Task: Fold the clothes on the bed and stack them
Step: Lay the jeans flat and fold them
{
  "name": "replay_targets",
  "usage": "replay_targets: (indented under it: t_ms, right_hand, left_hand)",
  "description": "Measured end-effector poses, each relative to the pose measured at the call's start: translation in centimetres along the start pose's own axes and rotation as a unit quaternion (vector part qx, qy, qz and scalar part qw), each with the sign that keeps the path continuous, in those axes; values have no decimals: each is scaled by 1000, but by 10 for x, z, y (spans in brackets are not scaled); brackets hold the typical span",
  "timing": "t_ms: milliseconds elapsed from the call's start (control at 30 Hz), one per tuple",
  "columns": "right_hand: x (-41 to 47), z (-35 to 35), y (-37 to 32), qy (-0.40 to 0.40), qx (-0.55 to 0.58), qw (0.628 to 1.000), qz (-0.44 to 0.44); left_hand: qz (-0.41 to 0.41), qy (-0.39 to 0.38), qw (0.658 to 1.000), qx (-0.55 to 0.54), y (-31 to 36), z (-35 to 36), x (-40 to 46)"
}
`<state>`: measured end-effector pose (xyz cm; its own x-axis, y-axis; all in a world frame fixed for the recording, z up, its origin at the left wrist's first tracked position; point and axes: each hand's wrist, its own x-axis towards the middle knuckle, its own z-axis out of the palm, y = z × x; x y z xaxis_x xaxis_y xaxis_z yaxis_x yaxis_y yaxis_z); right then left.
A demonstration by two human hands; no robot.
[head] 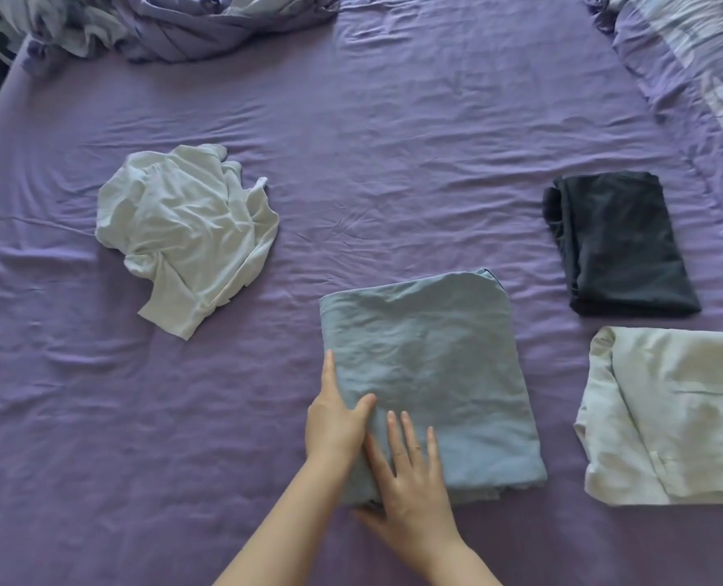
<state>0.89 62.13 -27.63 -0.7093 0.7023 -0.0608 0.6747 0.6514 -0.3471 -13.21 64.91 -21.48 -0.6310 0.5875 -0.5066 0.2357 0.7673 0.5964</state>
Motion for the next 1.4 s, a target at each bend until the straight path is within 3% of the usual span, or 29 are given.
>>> replay_targets:
  t_ms: [100, 300, 400, 500, 633, 733, 867, 967, 1067, 1200, 1400]
  right_hand:
    - [0, -13, -18, 82, 61, 993, 54]
    - [3, -60, -36, 169, 166, 959, 154]
    - [5, -94, -26, 194, 251, 926, 206]
    - [6, -141, 0, 218, 347, 868, 281]
    - [-4, -205, 40, 260, 386, 841, 277]
    - [-22, -243, 66, 290, 414, 824, 256]
    - [-54, -279, 109, 362, 478, 761, 249]
    - [-85, -284, 157, 427, 502, 699, 277]
    - [-120, -266, 221, 448, 495, 656, 353]
    - [-159, -239, 299, 372, 452, 679, 443]
    - [-187, -214, 363, 241, 334, 780, 471]
  left_hand:
    - [6, -15, 1000, -12, 19, -12, 0]
    - [60, -60, 996, -35, 68, -21, -18]
    - [74, -105, 988, -89, 89, -15, -27]
    - [90, -195, 959, -184, 111, -6, -38]
    - [199, -208, 934, -212, 141, 5, -62]
    - [321, -150, 921, -160, 159, 20, -81]
    - [437, -148, 885, -52, 192, 50, -115]
    - [475, -183, 860, 43, 211, 93, -134]
    - [453, -227, 847, 160, 212, 147, -149]
    - [406, -249, 823, 310, 187, 228, -152]
    - [418, -152, 795, 414, 178, 306, -155]
